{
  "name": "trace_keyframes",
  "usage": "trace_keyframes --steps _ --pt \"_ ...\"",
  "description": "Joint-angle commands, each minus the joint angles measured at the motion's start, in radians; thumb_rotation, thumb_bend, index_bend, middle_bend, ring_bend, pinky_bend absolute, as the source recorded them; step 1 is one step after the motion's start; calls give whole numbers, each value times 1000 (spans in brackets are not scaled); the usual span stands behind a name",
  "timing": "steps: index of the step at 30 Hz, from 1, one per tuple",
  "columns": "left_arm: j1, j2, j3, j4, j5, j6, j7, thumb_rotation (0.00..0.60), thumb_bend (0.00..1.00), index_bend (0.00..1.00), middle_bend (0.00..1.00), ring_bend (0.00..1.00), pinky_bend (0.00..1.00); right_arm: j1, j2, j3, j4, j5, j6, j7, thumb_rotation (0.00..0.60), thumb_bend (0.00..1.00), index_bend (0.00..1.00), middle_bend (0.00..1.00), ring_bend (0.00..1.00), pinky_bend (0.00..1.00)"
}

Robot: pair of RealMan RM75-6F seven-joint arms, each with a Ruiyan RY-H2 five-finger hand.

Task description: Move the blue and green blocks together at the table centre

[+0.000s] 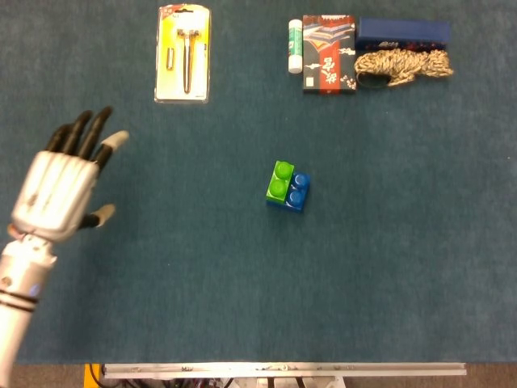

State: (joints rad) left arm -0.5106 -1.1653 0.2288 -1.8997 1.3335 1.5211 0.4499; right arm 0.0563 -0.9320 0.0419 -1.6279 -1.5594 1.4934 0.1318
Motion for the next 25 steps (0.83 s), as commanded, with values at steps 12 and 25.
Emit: trace_keyframes --steps 12,25 --pt "235 2 -18 269 152 151 -256 600 133 288 113 18 152 3 -35 -2 -16 26 -20 -96 600 40 276 149 0 26" --pt "270 13 -77 308 193 110 -333 600 133 323 164 44 168 33 -43 3 2 86 -107 -99 600 39 276 149 0 26"
